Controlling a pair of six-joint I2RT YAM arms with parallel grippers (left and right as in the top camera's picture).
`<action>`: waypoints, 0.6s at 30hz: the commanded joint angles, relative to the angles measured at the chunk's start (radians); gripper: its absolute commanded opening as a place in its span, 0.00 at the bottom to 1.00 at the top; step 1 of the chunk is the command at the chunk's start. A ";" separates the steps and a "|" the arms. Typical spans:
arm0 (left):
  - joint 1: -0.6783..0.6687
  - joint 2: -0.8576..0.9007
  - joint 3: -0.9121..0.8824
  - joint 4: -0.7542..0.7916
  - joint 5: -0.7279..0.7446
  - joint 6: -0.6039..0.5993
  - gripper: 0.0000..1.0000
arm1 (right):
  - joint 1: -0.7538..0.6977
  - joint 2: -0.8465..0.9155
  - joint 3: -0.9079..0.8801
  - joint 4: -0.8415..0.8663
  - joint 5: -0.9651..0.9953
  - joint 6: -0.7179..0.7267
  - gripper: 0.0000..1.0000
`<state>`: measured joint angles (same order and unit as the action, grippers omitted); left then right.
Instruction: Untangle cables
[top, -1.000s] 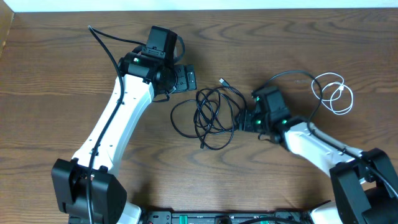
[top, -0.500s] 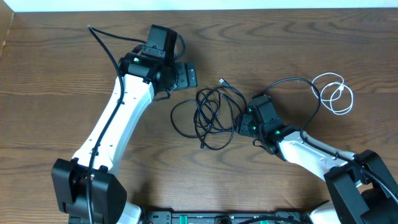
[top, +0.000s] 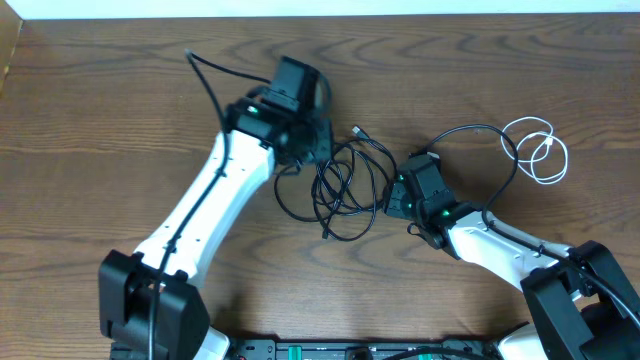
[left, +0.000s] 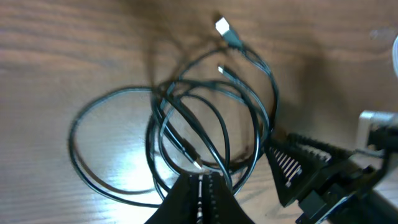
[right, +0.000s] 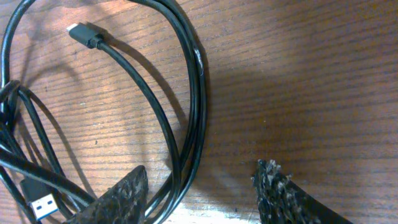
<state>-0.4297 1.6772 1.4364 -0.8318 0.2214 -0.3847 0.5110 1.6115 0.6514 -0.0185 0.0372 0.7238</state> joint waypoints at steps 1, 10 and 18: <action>-0.042 0.035 -0.042 0.011 -0.062 -0.066 0.36 | 0.010 0.011 -0.026 -0.015 0.034 0.013 0.52; -0.078 0.143 -0.045 0.027 -0.058 -0.073 0.48 | 0.014 0.011 -0.026 -0.014 0.062 0.013 0.51; -0.053 0.102 -0.030 0.011 -0.029 -0.053 0.07 | 0.014 0.011 -0.026 -0.016 0.008 0.007 0.47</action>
<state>-0.5030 1.8175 1.3972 -0.8047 0.1780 -0.4477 0.5137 1.6119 0.6445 -0.0254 0.0811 0.7277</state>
